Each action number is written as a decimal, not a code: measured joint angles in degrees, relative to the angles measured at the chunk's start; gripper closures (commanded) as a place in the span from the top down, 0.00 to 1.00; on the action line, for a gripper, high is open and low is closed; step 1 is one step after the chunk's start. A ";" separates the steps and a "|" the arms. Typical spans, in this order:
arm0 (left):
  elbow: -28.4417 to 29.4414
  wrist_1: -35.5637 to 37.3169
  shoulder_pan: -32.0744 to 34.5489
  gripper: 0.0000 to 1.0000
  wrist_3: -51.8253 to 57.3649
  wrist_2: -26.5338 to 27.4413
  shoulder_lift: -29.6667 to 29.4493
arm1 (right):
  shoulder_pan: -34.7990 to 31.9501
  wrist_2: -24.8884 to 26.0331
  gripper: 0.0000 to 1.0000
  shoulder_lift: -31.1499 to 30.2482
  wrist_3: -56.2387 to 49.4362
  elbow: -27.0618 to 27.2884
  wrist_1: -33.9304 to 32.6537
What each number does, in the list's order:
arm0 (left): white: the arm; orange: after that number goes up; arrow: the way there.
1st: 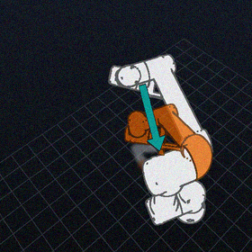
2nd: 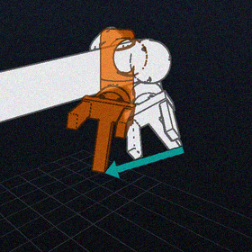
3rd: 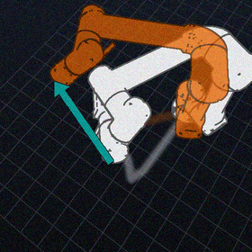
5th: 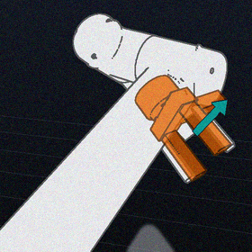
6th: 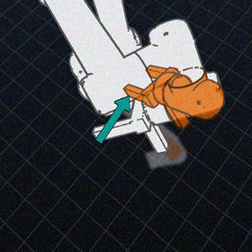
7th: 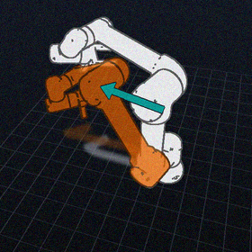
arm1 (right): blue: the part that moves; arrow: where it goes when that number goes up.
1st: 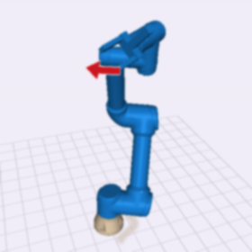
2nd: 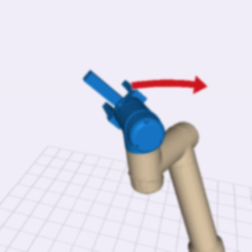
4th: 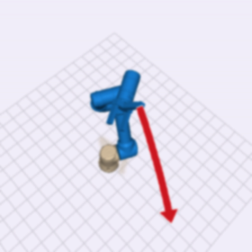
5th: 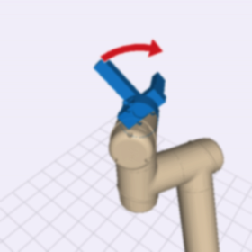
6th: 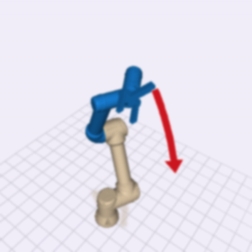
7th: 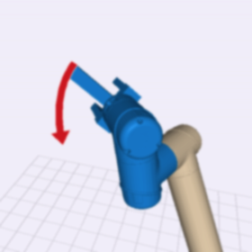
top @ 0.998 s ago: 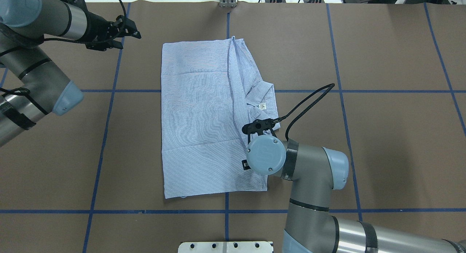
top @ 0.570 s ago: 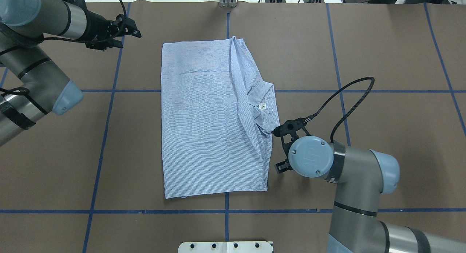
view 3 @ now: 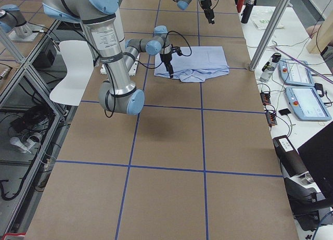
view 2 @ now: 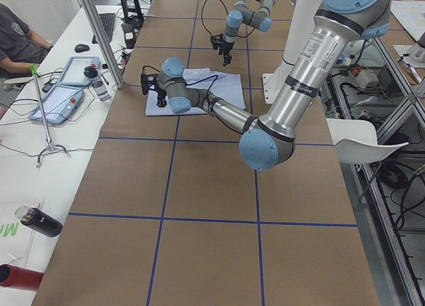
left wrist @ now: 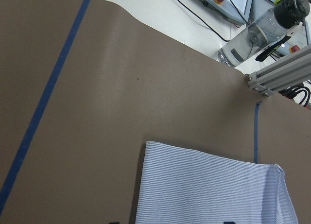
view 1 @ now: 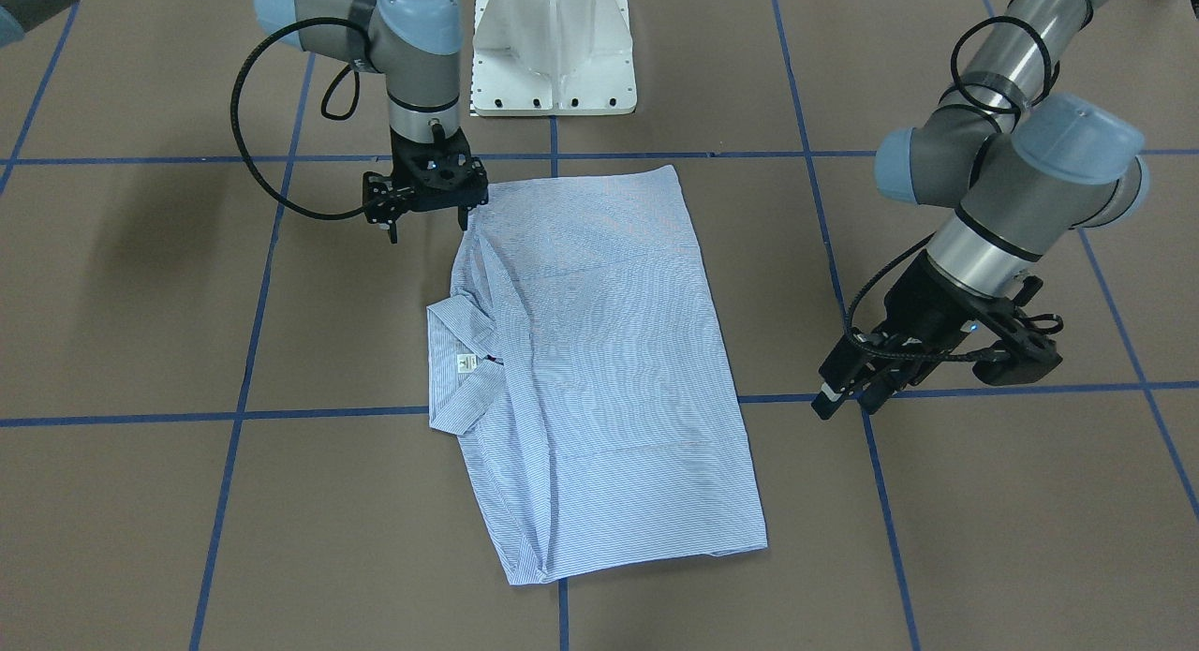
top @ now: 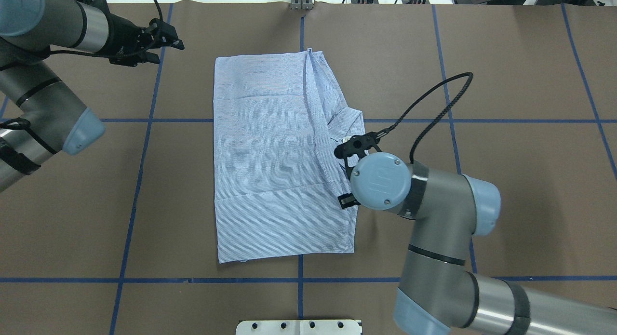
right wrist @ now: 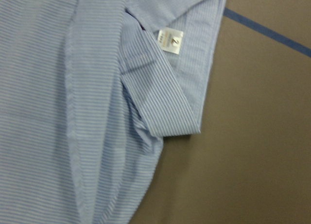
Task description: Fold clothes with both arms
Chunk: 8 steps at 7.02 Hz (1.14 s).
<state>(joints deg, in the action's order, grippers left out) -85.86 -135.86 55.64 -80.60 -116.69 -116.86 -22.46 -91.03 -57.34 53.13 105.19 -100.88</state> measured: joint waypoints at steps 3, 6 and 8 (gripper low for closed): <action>-2.77 0.06 0.08 0.76 0.18 -0.11 2.42 | -0.31 0.23 1.00 8.20 0.11 -11.31 1.23; -3.02 0.07 0.16 0.76 0.21 -0.12 2.59 | -2.31 -0.25 1.00 7.45 -2.08 -15.90 4.69; -3.02 0.07 0.17 0.76 0.26 -0.12 2.60 | -7.72 -3.13 1.00 3.97 -10.63 -15.63 5.81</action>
<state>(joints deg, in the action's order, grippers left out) -88.88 -135.79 55.81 -80.34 -116.80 -114.26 -30.18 -94.15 -53.37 42.50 89.57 -95.06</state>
